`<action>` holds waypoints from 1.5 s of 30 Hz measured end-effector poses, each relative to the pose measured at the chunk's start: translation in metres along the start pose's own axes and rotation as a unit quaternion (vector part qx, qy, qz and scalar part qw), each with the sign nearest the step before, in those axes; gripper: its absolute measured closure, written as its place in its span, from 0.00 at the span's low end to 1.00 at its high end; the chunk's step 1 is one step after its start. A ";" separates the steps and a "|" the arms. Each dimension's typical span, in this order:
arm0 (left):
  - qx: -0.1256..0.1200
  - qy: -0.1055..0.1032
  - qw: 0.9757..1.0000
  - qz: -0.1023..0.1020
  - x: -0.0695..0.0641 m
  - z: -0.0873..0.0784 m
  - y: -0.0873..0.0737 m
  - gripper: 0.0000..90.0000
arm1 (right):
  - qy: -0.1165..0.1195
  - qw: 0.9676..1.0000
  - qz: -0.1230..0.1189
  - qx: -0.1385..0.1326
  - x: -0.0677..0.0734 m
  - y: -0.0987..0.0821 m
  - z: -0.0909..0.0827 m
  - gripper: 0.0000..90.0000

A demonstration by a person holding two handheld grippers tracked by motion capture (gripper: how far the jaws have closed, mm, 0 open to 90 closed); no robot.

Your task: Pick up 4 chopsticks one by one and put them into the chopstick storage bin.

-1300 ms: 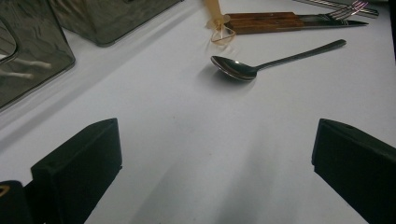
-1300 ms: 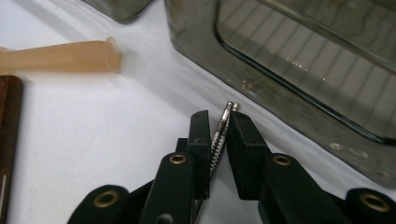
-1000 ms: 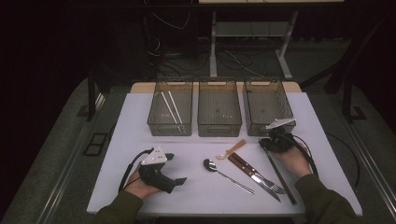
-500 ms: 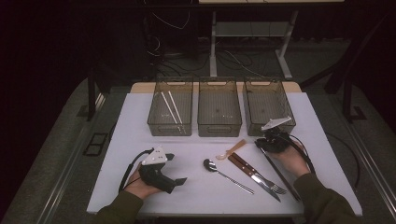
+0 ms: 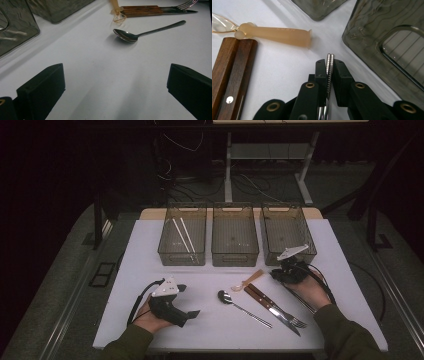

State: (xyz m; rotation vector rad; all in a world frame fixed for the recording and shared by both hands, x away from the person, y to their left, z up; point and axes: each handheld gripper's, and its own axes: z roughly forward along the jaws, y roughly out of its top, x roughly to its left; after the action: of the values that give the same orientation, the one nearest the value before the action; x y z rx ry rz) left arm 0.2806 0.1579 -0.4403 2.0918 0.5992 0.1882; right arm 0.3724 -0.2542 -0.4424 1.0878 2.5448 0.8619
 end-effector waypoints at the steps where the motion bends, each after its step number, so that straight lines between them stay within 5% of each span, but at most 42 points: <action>1: 0.000 0.000 1.000 0.000 0.000 0.000 0.000 0.00 | -0.001 1.000 0.000 -0.001 0.000 0.000 0.000 0.92; 9: -0.004 -0.001 1.000 0.000 0.000 0.000 0.000 0.00 | 0.015 0.999 0.025 -0.013 -0.004 -0.003 -0.002 0.84; 20: -0.004 -0.001 1.000 -0.002 0.001 0.000 0.000 0.00 | 0.034 0.995 0.064 -0.065 -0.010 -0.009 -0.033 0.70; 45: -0.011 0.001 1.000 0.000 0.000 -0.004 0.001 0.00 | 0.018 0.995 0.063 -0.078 0.008 -0.065 -0.086 0.67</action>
State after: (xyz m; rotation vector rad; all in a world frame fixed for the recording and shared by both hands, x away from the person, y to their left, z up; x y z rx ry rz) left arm 0.2794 0.1610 -0.4373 2.0710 0.5963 0.1958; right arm 0.2925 -0.3206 -0.4132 1.2032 2.4092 1.1016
